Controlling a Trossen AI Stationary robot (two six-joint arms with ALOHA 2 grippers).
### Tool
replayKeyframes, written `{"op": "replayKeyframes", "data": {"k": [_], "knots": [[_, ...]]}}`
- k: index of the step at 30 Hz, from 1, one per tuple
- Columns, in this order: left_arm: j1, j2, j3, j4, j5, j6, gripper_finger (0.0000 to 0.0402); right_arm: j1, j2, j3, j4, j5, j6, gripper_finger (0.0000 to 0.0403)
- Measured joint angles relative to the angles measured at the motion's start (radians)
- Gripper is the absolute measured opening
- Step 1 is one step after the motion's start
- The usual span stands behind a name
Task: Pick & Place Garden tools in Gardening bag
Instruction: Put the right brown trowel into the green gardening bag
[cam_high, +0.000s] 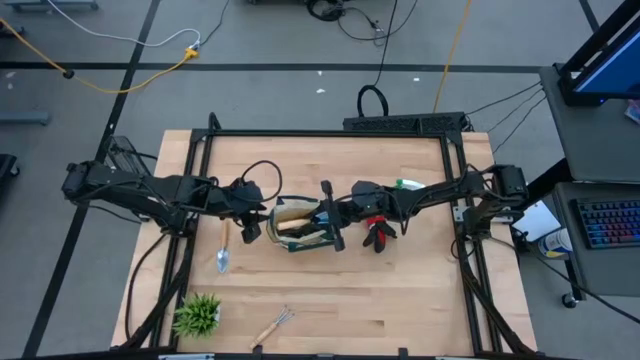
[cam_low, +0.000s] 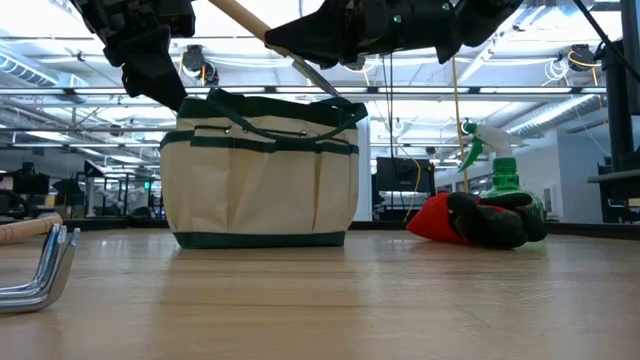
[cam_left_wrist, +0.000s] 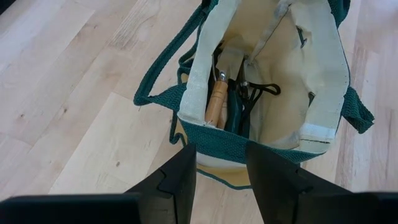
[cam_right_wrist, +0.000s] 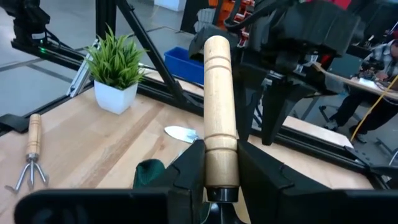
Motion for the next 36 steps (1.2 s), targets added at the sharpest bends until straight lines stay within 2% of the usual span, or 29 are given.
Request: {"op": "replayKeyframes", "data": {"k": [26,36], "knots": [[0.000,0.000,0.000,0.003,0.000,0.000,0.0145,-0.006,0.000,-0.021,0.045,0.002,0.015,0.0072],[0.000,0.000,0.000,0.003,0.000,-0.001,0.0145,-0.010,0.116,-0.021,0.196,0.009,0.027,0.0072]]}}
